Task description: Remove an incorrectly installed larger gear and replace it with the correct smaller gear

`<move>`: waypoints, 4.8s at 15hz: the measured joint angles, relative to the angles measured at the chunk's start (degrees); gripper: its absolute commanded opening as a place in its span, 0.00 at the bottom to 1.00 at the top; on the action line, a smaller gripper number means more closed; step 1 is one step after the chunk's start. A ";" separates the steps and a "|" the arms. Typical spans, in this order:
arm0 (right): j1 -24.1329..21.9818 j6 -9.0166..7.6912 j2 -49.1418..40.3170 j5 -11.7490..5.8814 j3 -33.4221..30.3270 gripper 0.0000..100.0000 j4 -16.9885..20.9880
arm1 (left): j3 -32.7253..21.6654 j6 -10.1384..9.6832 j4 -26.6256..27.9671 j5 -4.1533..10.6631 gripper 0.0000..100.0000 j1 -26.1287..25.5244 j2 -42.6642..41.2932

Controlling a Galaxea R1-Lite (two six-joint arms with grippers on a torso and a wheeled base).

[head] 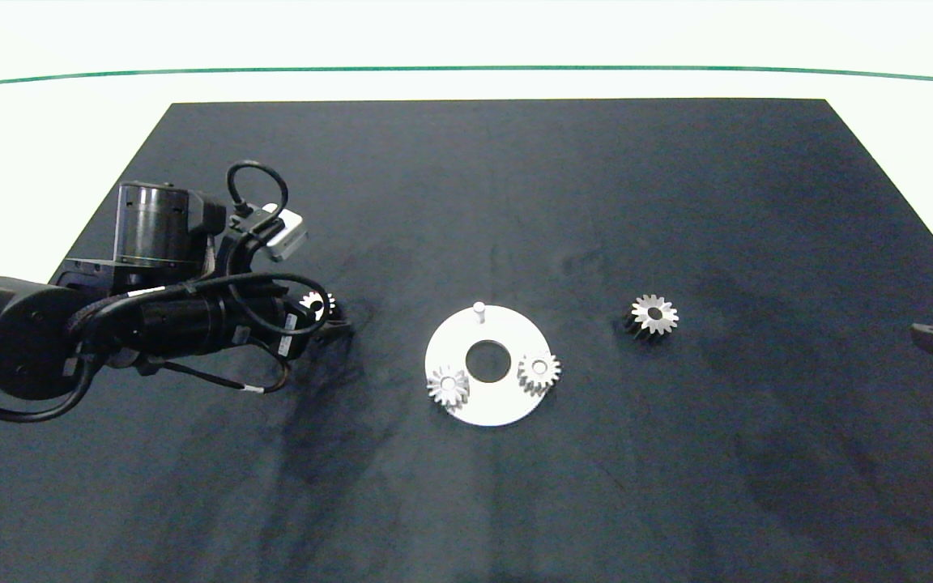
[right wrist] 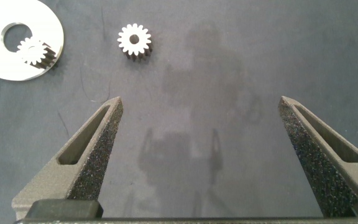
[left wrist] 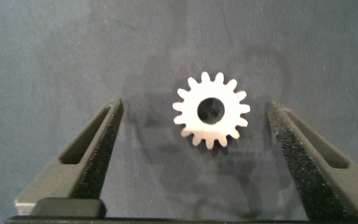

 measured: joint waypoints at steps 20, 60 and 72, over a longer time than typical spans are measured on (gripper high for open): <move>-1.16 0.00 0.11 1.27 0.71 1.00 -0.09 | -0.13 -0.33 -0.11 -0.02 0.50 -0.11 0.94; -2.56 1.05 -3.89 2.65 3.88 1.00 -0.09 | -14.10 -0.33 8.35 12.67 0.25 -25.48 2.40; -2.49 1.22 -4.50 2.72 5.60 1.00 -0.07 | -18.98 -1.04 8.33 13.60 0.25 -27.45 9.55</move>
